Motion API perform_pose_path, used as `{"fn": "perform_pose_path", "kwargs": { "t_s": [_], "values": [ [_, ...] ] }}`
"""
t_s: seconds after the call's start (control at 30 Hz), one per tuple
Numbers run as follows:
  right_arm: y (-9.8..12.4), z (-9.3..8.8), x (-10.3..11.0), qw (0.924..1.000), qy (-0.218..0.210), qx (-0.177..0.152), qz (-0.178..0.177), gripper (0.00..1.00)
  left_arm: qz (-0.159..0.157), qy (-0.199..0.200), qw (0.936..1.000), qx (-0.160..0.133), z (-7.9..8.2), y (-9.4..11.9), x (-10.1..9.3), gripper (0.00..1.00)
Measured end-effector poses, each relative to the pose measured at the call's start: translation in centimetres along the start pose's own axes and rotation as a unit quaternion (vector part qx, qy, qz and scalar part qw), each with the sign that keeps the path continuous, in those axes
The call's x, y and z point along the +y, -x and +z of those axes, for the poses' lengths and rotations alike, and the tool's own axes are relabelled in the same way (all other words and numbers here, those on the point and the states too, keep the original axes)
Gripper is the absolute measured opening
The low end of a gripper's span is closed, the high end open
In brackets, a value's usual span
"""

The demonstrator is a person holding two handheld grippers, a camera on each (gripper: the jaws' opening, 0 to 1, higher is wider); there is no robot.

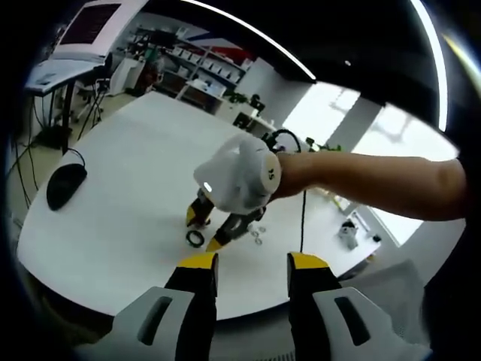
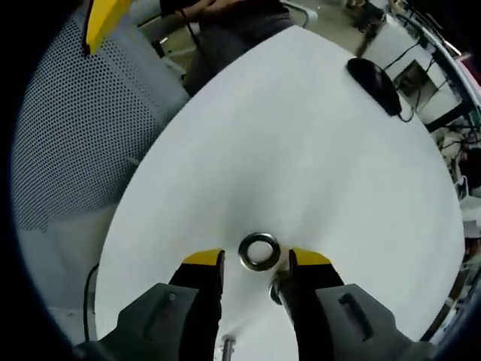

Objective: Place the washer onto the threaded stud by aligning its center hole with the stud, sliding it down to the base, and recovering from edge contact or off-axis alignment until the washer reaches the visible bottom stop.

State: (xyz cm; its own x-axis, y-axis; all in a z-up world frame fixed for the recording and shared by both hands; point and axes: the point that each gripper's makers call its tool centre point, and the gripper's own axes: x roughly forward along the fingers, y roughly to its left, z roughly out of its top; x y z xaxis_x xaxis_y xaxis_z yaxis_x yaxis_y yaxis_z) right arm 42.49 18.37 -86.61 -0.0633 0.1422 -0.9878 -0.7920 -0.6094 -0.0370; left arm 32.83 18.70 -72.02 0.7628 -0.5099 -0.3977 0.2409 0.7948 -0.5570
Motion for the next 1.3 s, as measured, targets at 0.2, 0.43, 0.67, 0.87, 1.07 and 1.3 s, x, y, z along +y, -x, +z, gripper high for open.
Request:
{"fn": "perform_pose_path", "kwargs": {
  "t_s": [0.2, 0.43, 0.67, 0.87, 1.07, 1.3],
  "values": [
    [-0.4, -0.3, 0.1, 0.9999, 0.004, 0.008, 0.006, 0.36, -0.001, -0.003, 1.0000, 0.004, -0.1, -0.1, 0.0, 0.35],
    [-0.3, -0.4, -0.2, 0.9999, -0.010, 0.006, 0.013, 0.36, -0.003, 0.000, 1.0000, 0.005, -0.1, -0.1, 0.0, 0.36],
    [-0.2, -0.3, -0.6, 0.9997, -0.024, 0.003, 0.005, 0.29, -0.002, 0.001, 1.0000, 0.006, -0.1, -0.1, 0.0, 0.36],
    [-0.3, -0.2, -0.9, 0.9994, -0.033, -0.002, -0.002, 0.25, -0.001, 0.001, 1.0000, 0.006, -0.1, -0.1, 0.0, 0.36],
    [-0.1, 0.1, -0.9, 0.9975, -0.067, -0.022, 0.000, 0.24, 0.001, 0.002, 1.0000, 0.005, -0.1, -0.1, 0.1, 0.36],
    [0.5, 0.4, -0.5, 0.9965, -0.077, -0.034, 0.003, 0.24, 0.000, 0.001, 1.0000, 0.005, -0.1, -0.1, 0.1, 0.36]
  ]
}}
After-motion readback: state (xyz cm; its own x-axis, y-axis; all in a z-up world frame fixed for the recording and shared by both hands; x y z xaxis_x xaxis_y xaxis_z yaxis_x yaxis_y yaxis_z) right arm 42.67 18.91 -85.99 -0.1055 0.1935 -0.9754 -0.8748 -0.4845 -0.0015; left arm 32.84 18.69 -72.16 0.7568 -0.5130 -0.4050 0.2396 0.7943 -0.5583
